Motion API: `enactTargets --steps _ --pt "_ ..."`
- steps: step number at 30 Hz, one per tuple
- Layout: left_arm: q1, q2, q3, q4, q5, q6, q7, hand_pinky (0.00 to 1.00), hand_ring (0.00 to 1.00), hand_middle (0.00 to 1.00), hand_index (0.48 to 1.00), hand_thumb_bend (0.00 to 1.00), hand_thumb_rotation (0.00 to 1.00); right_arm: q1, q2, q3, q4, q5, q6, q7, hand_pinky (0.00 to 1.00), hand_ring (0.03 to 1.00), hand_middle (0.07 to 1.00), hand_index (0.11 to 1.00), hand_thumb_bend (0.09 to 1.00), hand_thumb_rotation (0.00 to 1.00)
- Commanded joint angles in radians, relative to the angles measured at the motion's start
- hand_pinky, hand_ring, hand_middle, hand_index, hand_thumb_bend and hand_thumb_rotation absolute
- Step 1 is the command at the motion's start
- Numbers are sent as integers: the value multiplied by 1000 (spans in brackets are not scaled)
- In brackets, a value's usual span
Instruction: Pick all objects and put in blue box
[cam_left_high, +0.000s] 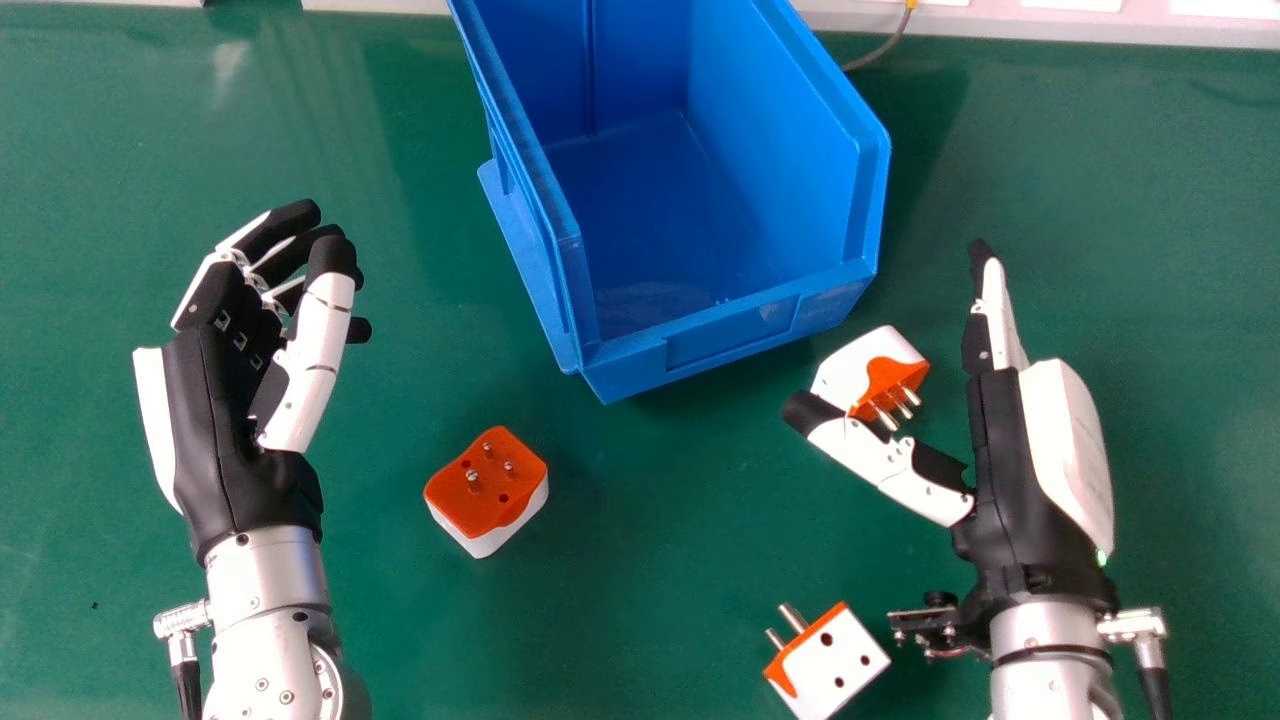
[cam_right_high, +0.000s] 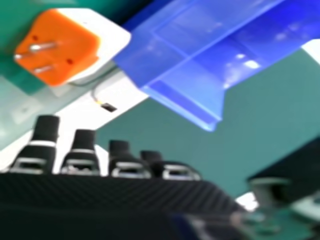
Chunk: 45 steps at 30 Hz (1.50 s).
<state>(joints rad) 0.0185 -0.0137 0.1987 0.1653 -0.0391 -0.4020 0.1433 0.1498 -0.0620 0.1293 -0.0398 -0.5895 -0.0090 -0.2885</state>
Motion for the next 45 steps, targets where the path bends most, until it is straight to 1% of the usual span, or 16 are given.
enactTargets --steps 1,2,3,6,10,12,13,15,16,19,24,27,31,33,37,45 --pt "-11 0 -8 -24 5 -6 -2 482 619 688 679 639 477 -28 -3 -11 -5 16 4 -9 852 941 988 1000 866 686" --pt "-10 1 -9 -25 7 -6 -1 482 619 688 679 639 477 -33 -1 -13 0 22 5 -10 852 941 988 1000 866 686" --pt "-10 2 -10 -24 10 -7 0 483 620 689 680 636 476 -38 1 -14 4 26 10 -10 848 936 986 1000 864 657" --pt "-11 3 -11 -22 7 -6 -1 485 622 692 681 629 476 -54 6 -19 22 41 22 -13 842 929 981 1000 859 604" --pt "-11 4 -13 -24 15 -8 4 487 625 694 682 622 475 -77 16 -32 51 80 24 -16 836 922 976 1000 856 555" --pt "-12 4 -14 -22 13 -8 2 487 625 694 682 622 475 -88 18 -35 64 97 26 -17 836 922 976 1000 856 555" --pt "-13 4 -14 -21 13 -8 2 488 626 695 683 617 475 -92 18 -37 71 101 26 -18 836 922 974 1000 852 524" --pt "-14 1 -13 -21 12 -8 6 488 626 695 683 617 475 -104 19 -38 87 97 33 -27 836 922 974 1000 852 524" --pt "-15 0 -14 -20 12 -9 7 488 627 695 684 612 474 -109 19 -39 95 97 35 -31 833 921 971 1000 852 496" --pt "-15 1 -16 -19 13 -10 5 488 627 695 684 612 474 -126 19 -40 119 100 47 -32 833 921 971 1000 852 496" --pt "-16 0 -17 -17 9 -11 2 487 626 695 685 600 469 -150 18 -42 150 94 71 -36 818 909 958 1000 857 436" --pt "-18 0 -18 -14 13 -14 4 488 627 696 685 596 467 -164 15 -42 170 92 81 -42 815 905 954 1000 859 426" --pt "-22 -1 -19 -10 13 -16 8 489 628 696 686 596 469 -181 12 -39 189 82 101 -51 813 902 951 1000 860 417" --pt "-21 0 -20 -10 14 -18 7 488 626 695 684 598 471 -186 11 -39 197 86 105 -51 809 898 947 1000 862 413" --pt "-19 -1 -22 -14 8 -17 3 487 625 693 682 602 476 -196 9 -45 209 101 109 -43 809 896 946 1000 863 408" --pt "-19 0 -23 -9 12 -26 2 488 622 691 678 604 474 -219 -22 -32 230 82 138 -29 821 902 948 1000 872 401"
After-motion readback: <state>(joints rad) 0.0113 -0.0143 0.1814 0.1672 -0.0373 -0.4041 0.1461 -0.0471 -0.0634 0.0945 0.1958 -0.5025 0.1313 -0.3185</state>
